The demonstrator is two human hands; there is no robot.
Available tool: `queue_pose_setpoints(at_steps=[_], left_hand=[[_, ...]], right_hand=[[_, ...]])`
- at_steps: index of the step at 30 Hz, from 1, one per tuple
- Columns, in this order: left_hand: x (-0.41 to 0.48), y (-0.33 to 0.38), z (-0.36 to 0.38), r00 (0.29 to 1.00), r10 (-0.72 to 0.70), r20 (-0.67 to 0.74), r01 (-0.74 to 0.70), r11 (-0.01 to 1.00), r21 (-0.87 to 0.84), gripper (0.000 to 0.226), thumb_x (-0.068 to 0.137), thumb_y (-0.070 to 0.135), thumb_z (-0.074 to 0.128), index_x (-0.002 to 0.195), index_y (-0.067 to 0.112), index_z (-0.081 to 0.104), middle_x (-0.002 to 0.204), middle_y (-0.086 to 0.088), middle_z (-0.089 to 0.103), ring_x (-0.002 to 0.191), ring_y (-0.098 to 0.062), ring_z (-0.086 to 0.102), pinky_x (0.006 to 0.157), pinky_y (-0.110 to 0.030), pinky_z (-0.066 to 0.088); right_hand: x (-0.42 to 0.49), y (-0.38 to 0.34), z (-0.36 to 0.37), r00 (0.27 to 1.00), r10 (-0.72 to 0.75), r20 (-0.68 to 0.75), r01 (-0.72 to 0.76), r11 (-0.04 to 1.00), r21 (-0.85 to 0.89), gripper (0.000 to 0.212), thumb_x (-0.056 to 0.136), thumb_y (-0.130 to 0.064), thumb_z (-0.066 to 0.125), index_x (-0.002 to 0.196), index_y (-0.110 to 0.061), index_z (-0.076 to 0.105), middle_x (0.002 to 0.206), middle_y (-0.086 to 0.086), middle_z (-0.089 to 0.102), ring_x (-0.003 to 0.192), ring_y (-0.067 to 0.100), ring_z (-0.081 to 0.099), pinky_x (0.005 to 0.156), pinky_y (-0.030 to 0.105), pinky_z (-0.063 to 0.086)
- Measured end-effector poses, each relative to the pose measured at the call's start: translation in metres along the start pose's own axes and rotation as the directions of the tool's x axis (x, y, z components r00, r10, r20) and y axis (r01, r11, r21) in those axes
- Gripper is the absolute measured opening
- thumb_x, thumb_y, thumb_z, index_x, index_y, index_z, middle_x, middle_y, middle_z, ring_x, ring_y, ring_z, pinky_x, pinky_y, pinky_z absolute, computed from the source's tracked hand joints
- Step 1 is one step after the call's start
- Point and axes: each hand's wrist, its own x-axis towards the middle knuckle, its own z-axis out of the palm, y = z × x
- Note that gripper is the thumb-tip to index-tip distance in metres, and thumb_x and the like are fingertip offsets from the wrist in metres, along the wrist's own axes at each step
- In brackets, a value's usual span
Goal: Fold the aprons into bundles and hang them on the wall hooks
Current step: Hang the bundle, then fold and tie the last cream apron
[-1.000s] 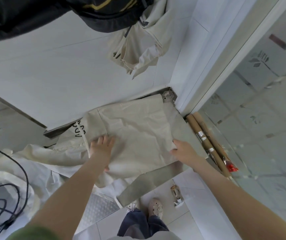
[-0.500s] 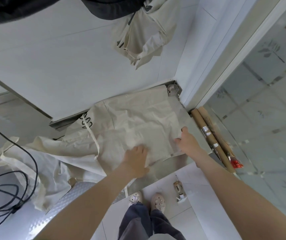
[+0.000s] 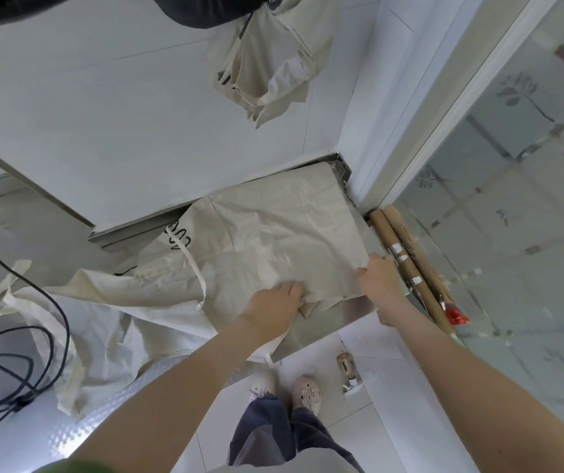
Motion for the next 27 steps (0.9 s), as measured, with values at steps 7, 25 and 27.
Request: queue_pose_setpoints(at_steps=[7,25,27], left_hand=[[0.002,0.008,0.004,1.000,0.004,0.017,-0.003,1.000,-0.014,0.040,0.089,0.022,0.062,0.124,0.006,0.051,0.116,-0.008,0.060,0.100,-0.020,0.063,0.057,-0.027,0.047],[-0.024,0.004,0.008,0.911,-0.353,0.211,0.329,0.934,0.142,0.053,0.089,0.001,0.050,0.135,0.007,0.026,0.138,-0.011,0.035,0.125,-0.026,0.039,0.093,-0.034,0.043],[-0.033,-0.003,0.007,0.902,-0.378,0.207,0.352,0.923,0.154,0.050,0.088,0.000,0.052,0.132,0.008,0.029,0.135,-0.010,0.039,0.124,-0.025,0.041,0.092,-0.033,0.044]], right_hand=[[-0.007,0.005,-0.006,0.988,0.113,0.107,-0.128,0.980,0.150,0.030,0.082,-0.016,0.063,0.102,-0.008,0.041,0.087,0.002,0.051,0.084,0.024,0.052,0.062,0.030,0.037],[-0.021,0.015,-0.024,0.984,0.155,-0.086,-0.102,0.893,0.438,0.030,0.093,-0.002,0.037,0.120,-0.012,0.045,0.098,0.010,0.055,0.077,0.022,0.055,0.059,0.031,0.044],[-0.020,0.019,-0.030,0.984,0.136,-0.116,-0.073,0.900,0.430,0.030,0.093,0.000,0.035,0.117,-0.013,0.047,0.096,0.009,0.053,0.065,0.015,0.046,0.050,0.027,0.033]])
